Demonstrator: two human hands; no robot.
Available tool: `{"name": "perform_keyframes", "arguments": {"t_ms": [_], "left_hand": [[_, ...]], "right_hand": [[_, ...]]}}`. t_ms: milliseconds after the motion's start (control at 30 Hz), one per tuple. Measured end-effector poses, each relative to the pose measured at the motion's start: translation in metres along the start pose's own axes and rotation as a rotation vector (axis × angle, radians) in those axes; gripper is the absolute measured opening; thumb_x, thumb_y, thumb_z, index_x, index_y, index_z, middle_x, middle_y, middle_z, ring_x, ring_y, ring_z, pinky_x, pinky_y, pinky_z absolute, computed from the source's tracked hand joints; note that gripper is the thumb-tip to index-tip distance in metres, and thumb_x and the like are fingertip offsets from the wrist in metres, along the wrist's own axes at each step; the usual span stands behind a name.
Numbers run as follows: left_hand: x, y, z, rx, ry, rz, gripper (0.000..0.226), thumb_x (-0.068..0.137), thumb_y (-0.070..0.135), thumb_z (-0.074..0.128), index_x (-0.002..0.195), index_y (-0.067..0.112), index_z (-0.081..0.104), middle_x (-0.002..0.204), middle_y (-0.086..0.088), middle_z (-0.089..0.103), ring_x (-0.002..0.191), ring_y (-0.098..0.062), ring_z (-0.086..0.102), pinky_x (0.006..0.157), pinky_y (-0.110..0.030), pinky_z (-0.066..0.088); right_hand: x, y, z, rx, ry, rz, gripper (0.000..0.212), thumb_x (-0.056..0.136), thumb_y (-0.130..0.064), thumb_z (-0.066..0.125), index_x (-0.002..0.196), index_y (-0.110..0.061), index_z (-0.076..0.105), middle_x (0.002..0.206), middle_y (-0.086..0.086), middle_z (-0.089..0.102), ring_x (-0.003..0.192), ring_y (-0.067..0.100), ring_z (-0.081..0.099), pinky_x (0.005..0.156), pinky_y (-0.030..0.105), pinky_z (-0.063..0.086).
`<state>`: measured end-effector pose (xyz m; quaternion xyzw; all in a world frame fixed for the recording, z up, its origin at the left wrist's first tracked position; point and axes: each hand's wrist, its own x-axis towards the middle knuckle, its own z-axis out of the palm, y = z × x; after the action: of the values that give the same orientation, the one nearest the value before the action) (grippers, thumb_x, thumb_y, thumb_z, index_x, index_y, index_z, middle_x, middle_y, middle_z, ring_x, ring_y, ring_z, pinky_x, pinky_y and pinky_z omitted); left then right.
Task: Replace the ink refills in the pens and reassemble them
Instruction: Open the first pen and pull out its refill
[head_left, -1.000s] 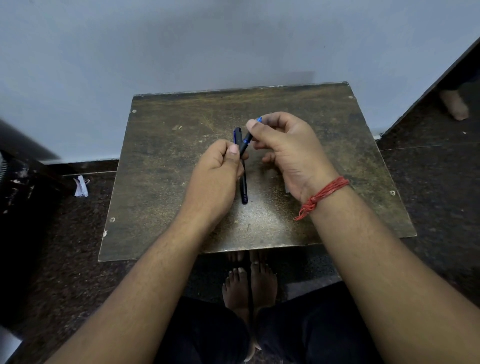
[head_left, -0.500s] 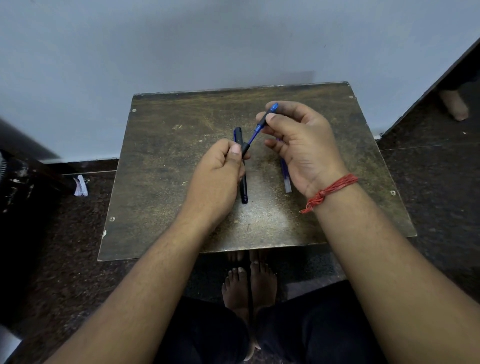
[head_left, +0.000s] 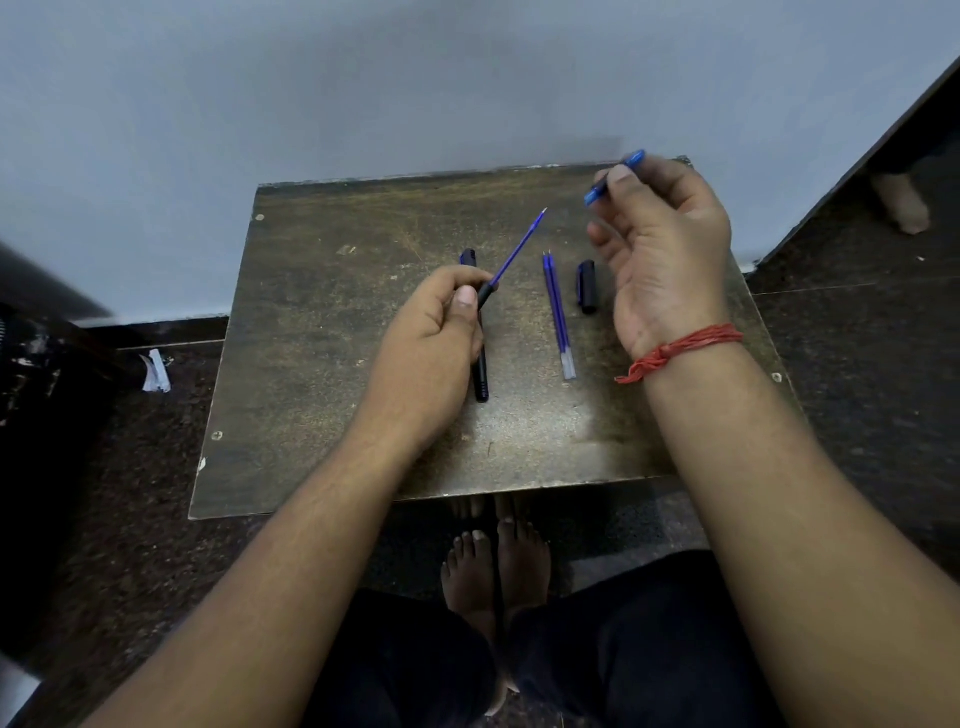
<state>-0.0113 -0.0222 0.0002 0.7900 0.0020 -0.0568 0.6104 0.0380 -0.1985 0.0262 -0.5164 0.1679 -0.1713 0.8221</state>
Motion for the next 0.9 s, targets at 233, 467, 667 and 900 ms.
{"name": "perform_keyframes", "arguments": {"t_ms": [233,467,667,900], "left_hand": [[0.002,-0.001,-0.004,-0.005,0.071,0.004,0.026,0.110,0.028,0.040,0.109,0.030,0.066,0.065,0.011,0.048,0.050,-0.003,0.038,0.052,-0.028,0.031],[0.003,-0.002,-0.005,-0.030,0.086,-0.004,0.025,0.107,0.032,0.041,0.104,0.034,0.066,0.066,0.015,0.051,0.051,-0.002,0.040,0.054,-0.030,0.032],[0.004,-0.004,-0.005,-0.041,0.076,-0.007,0.026,0.107,0.032,0.040,0.104,0.035,0.066,0.067,0.012,0.049,0.049,-0.003,0.037,0.052,-0.030,0.029],[0.003,-0.002,-0.005,-0.018,0.078,-0.020,0.026,0.110,0.031,0.039,0.109,0.032,0.065,0.065,0.009,0.048,0.048,-0.004,0.036,0.052,-0.030,0.029]], "right_hand": [[0.013,-0.009,-0.030,-0.919,-0.072,-0.158,0.012,0.083,-0.028,0.073,0.090,-0.021,0.066,0.077,-0.005,0.066,0.073,0.012,0.063,0.068,0.028,0.051],[0.006,-0.006,-0.034,-1.541,-0.142,-0.139,0.013,0.093,-0.031,0.061,0.100,-0.020,0.061,0.096,0.001,0.063,0.088,0.023,0.055,0.072,0.031,0.040],[0.007,-0.003,-0.032,-1.560,-0.153,-0.096,0.014,0.093,-0.031,0.058,0.100,-0.018,0.059,0.100,0.006,0.066,0.094,0.029,0.060,0.077,0.036,0.048],[-0.001,-0.011,-0.019,-1.263,-0.064,-0.256,0.016,0.097,-0.037,0.056,0.094,-0.022,0.062,0.082,-0.009,0.060,0.078,0.012,0.059,0.066,0.026,0.045]]}}
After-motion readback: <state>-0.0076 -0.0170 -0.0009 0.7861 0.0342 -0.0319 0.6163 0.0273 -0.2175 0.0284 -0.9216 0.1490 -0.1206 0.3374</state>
